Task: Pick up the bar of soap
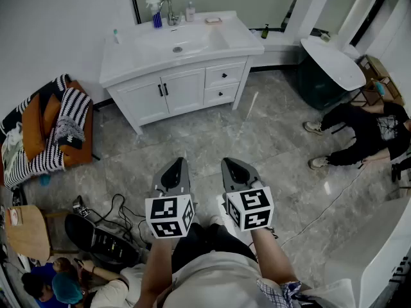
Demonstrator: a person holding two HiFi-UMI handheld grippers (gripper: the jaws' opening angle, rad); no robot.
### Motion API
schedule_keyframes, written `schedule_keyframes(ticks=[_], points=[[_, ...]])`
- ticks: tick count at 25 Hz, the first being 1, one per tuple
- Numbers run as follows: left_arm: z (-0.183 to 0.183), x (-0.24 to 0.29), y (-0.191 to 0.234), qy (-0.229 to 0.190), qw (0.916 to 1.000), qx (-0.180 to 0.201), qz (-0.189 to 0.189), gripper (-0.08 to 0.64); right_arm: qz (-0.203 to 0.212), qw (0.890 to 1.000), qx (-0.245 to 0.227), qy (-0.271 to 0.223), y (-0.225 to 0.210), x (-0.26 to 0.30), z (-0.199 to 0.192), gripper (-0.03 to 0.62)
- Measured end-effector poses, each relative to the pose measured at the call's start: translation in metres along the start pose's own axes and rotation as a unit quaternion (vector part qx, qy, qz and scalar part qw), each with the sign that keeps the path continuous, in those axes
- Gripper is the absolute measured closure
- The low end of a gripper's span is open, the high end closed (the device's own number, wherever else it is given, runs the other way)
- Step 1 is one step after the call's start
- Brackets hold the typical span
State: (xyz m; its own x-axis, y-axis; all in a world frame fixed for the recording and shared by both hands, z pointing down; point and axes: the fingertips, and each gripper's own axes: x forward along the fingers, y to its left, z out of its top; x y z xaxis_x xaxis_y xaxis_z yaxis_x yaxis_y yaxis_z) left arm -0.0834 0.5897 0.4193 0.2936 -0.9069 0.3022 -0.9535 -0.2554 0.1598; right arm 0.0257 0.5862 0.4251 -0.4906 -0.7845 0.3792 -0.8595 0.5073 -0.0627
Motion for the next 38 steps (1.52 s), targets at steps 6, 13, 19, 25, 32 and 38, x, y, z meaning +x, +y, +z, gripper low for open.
schedule_keyframes(ticks=[6,13,19,25,32,38], points=[[0.002,-0.001,0.001,0.001,1.0000,0.001,0.000,0.551,-0.004,1.000,0.006,0.002,-0.001,0.000,0.001,0.580],[-0.004,-0.003,0.000,0.003,1.0000,0.001,0.004,0.551,-0.002,1.000,0.012,0.004,-0.002,-0.002,-0.005,0.580],[-0.006,-0.003,-0.004,0.006,1.0000,0.003,0.004,0.551,-0.002,0.999,0.030,-0.008,-0.009,-0.004,-0.006,0.578],[-0.008,0.001,-0.015,0.010,0.9999,0.005,-0.005,0.551,0.002,0.999,0.021,-0.033,-0.014,-0.009,0.001,0.449],[-0.005,0.009,-0.023,0.012,0.9999,0.004,-0.007,0.551,0.014,0.999,-0.012,-0.050,-0.021,-0.010,0.011,0.382],[0.003,0.019,-0.034,0.006,0.9999,0.000,-0.010,0.551,0.014,0.998,-0.024,-0.055,-0.034,-0.012,0.017,0.376]])
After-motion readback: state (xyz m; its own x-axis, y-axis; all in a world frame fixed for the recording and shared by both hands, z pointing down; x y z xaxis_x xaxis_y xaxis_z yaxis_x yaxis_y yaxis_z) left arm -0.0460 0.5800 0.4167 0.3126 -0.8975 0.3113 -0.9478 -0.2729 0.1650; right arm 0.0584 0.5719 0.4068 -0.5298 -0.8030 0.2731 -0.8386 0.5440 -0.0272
